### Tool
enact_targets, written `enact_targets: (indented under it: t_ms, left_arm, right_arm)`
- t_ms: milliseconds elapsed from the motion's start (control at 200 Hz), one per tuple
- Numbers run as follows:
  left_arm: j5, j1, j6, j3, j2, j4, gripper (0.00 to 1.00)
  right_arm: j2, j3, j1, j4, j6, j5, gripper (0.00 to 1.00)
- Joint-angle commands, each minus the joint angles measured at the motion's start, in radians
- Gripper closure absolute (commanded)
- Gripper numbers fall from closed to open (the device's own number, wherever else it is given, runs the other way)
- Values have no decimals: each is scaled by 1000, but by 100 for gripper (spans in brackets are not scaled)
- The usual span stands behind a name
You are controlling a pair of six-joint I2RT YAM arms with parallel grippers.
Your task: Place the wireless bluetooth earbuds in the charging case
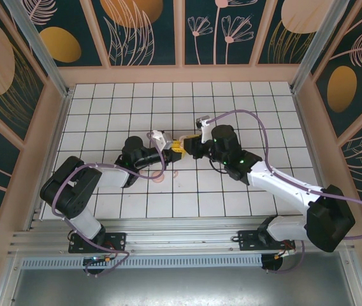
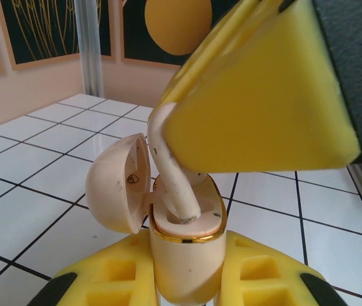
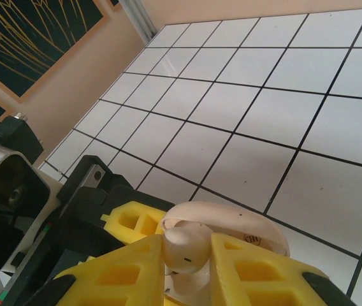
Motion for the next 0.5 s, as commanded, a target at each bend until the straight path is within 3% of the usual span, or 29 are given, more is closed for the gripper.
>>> enact_targets:
  t_ms: [0, 495]
  left_arm:
    - [23, -3, -20, 23, -31, 59, 87]
    - [28, -2, -29, 28, -40, 69, 87]
  right_arm:
    - [2, -22, 10, 37, -24, 11, 76]
    - [-4, -46, 21, 42, -45, -15, 77]
